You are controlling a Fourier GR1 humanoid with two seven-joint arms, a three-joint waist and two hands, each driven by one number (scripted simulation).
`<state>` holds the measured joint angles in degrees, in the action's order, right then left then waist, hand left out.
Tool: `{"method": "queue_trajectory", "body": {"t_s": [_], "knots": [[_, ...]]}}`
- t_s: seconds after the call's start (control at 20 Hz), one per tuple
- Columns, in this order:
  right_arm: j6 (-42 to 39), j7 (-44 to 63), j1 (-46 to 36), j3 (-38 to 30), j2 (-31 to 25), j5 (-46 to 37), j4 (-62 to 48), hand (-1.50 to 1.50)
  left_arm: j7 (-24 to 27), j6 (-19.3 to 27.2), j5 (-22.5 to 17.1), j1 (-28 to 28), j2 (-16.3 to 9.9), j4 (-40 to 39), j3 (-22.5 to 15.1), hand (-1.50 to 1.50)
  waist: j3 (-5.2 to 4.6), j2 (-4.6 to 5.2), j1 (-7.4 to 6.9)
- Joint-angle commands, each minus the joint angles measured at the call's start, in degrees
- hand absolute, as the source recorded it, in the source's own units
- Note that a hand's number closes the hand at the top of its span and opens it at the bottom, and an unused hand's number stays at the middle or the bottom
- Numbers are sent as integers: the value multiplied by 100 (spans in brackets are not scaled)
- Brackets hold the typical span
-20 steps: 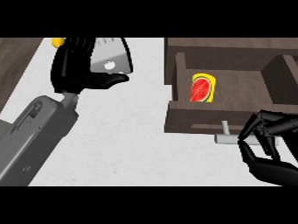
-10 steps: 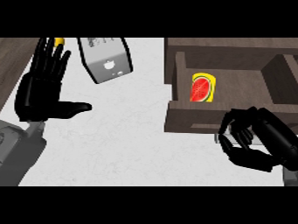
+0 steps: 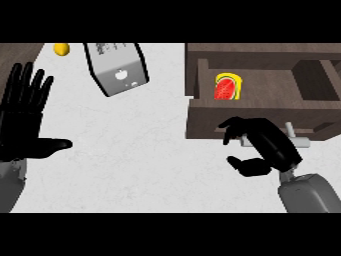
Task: Pick up the cup, place it into the drawer and close the drawer
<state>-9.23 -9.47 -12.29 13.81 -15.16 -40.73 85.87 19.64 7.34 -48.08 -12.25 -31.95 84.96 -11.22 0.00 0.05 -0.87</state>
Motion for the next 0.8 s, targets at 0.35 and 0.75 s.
{"method": "queue_trajectory", "body": {"t_s": [0.35,0.75], "knots": [[695,-747,-1275,-254,453,-771,-2907,-150,334,-1022,283,546,317,-430,632,-150,1,6,45],[714,-1950,-2921,-1255,136,-319,-5431,-150,226,-1344,248,568,252,-472,888,-150,7,59,-65]]}}
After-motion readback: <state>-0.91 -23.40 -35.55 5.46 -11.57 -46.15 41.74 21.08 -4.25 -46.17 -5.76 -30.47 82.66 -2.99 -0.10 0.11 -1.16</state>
